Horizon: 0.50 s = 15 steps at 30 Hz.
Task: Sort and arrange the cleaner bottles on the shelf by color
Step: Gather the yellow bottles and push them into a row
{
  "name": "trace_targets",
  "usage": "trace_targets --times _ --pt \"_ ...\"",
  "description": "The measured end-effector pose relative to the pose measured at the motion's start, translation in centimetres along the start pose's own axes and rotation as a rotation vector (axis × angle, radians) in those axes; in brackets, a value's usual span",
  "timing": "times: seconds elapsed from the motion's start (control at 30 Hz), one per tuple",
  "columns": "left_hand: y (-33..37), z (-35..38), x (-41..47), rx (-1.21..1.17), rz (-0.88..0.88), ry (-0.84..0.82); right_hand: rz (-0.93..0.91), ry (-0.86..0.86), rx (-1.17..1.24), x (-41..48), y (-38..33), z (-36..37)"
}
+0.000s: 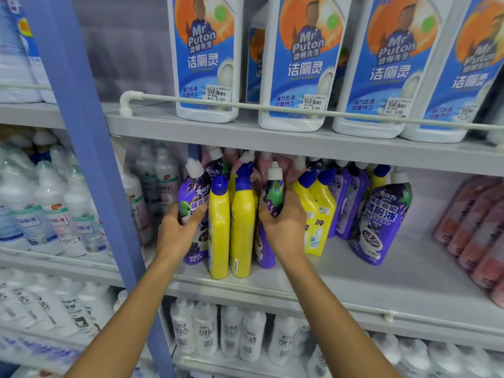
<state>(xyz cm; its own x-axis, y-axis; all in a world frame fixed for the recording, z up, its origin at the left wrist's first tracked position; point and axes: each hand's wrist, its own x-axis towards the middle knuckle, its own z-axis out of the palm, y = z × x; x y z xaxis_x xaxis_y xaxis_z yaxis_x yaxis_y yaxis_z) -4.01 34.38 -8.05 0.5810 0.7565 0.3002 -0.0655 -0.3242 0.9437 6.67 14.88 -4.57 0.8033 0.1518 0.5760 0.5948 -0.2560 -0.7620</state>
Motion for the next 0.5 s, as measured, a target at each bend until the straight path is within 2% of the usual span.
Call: trace_targets --times 0.17,0.4,0.5 --pt "-0.4 0.4 -1.1 -0.054 0.009 -0.022 -0.011 0.117 0.099 -2.6 0.3 1.2" --pt "-1.2 -1.3 -1.6 -0.052 -0.018 -0.066 0.060 -0.020 0.052 -2.9 1.1 -2.2" --pt "-2.0 -1.2 -2.0 -0.011 -0.054 -0.091 0.188 -0.056 0.128 -4.3 1.8 -1.5"
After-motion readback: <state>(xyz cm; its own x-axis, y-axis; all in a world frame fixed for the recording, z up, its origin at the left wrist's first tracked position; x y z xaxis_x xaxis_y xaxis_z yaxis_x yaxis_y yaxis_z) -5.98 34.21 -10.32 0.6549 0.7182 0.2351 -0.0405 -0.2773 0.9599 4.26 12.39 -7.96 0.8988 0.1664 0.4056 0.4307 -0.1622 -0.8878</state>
